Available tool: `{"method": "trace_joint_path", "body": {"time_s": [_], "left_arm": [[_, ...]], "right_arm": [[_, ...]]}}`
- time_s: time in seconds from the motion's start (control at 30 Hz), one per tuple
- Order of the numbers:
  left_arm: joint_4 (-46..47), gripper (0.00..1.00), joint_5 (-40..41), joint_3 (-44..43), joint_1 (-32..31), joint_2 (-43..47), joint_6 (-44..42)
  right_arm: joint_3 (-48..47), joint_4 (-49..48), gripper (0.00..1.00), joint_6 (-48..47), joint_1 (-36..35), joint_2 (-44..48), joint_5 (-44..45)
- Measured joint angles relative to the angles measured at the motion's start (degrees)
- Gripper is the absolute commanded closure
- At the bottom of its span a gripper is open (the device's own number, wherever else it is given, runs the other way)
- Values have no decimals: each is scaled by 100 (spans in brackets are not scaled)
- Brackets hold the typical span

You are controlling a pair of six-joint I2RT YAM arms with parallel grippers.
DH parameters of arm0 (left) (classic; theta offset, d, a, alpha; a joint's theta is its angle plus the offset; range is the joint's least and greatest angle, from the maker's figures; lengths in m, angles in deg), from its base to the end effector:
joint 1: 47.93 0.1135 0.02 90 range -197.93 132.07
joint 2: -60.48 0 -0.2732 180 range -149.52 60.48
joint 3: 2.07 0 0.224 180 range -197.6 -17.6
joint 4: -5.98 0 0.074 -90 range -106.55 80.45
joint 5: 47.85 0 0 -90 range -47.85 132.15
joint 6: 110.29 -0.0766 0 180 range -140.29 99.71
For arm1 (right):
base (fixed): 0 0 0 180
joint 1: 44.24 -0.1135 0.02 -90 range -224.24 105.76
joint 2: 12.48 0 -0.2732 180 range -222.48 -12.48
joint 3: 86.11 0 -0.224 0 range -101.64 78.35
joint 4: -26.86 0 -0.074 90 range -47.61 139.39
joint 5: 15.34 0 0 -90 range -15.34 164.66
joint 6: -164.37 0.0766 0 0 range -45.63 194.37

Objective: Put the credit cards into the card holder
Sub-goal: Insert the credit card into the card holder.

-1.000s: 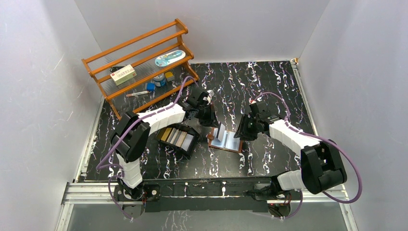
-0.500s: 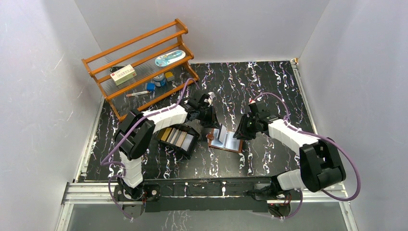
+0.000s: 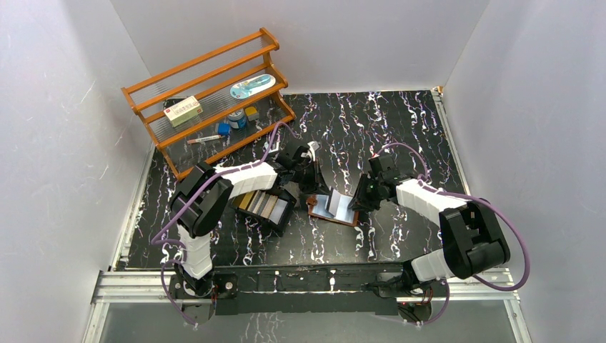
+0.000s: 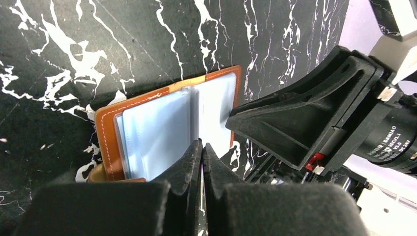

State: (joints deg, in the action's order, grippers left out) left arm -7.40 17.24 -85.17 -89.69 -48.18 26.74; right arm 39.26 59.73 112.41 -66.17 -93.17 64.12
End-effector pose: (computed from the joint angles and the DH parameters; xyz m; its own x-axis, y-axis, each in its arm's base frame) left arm 0.2926 -0.3045 0.1855 -0.9404 -0.0501 -0.3365 0.2353 0.6187 -0.7496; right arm 0.2305 0.1079 0.1568 -0.9060 0.2883 -0.3099 0.1315 0.8876 0.4414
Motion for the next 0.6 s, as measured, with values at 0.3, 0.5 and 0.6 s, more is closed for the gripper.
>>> {"method": "trace_joint_path", "body": {"time_s": [0.3,0.5,0.6], "left_arm": [[190,100,-17,197,0,-2,52],[133,100,116,236,0,-2,-70],[63,100,216,238,0,-2,-125]], "right_arm": [[107,-177,72,70,2,50,0],[144,-236,72,74,0,85,0],[146,-238,71,74,0,94,0]]}}
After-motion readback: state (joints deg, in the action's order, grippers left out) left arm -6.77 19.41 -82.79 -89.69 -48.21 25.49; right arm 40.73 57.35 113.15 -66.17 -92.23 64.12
